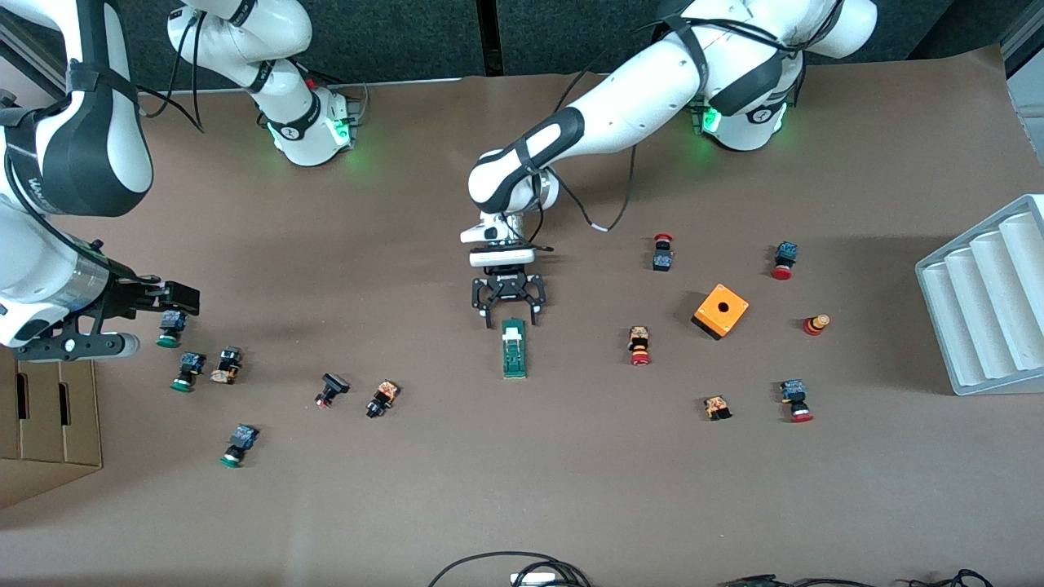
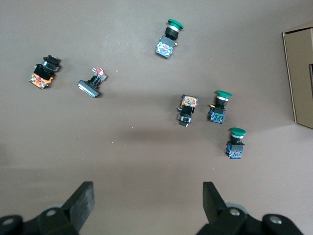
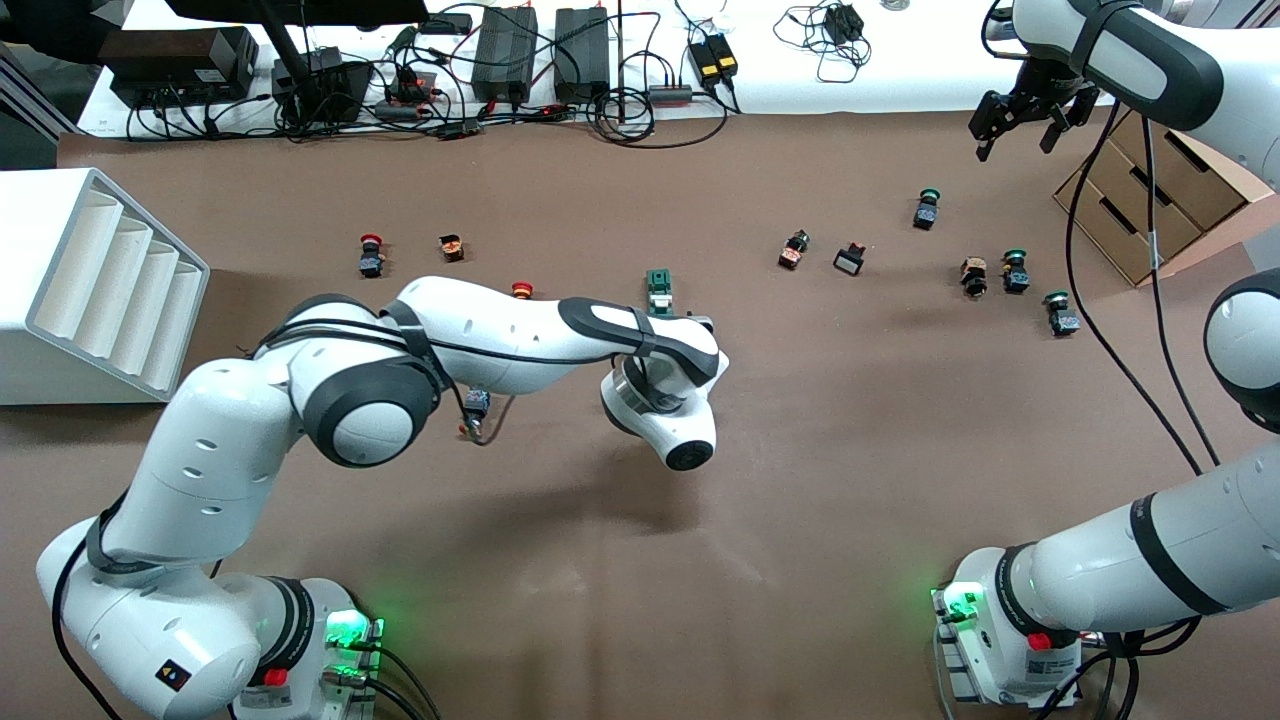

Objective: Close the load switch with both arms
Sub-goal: 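Grasp the green switch with the left gripper while the right gripper reaches in, then move the right gripper to the white toggle on the held switch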

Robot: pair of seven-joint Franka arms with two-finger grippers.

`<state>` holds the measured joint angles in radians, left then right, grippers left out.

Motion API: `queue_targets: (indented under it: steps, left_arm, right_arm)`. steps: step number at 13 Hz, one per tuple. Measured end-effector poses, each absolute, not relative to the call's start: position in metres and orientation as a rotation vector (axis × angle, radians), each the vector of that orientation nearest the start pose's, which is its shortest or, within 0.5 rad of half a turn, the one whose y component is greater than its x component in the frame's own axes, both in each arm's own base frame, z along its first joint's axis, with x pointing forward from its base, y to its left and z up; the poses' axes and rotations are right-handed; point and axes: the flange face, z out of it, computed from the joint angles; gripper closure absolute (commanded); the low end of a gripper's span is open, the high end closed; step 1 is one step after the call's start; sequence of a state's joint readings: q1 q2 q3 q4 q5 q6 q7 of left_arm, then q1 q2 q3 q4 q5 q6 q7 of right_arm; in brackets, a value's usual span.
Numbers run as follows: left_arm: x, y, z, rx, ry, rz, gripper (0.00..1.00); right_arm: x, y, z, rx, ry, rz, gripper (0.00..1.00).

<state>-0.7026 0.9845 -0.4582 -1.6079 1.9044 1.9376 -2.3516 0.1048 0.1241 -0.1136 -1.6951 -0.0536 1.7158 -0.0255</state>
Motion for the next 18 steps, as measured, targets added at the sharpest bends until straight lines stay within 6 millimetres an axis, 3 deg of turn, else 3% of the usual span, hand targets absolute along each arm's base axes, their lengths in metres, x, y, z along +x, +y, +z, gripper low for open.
queue_targets:
  steps: [6,9,13,18]
  left_arm:
    - [0.360,-0.568,0.075,-2.575,0.002,-1.674,0.16]
    - [0.360,-0.569,0.075,-2.582,-0.013,-1.698,0.21]
    - [0.360,-0.569,0.075,-2.589,-0.035,-1.711,0.30]
    - [0.360,-0.569,0.074,-2.589,-0.034,-1.712,0.34]
  right_arm:
    - [0.590,-0.006,0.507,-3.202,-0.046,0.166,0.00]
    - [0.590,0.010,0.507,-3.202,-0.089,0.163,0.00]
    - [0.594,0.051,0.502,-3.164,-0.036,0.126,0.00]
    - [0.600,0.143,0.472,-3.136,0.211,0.095,0.00]
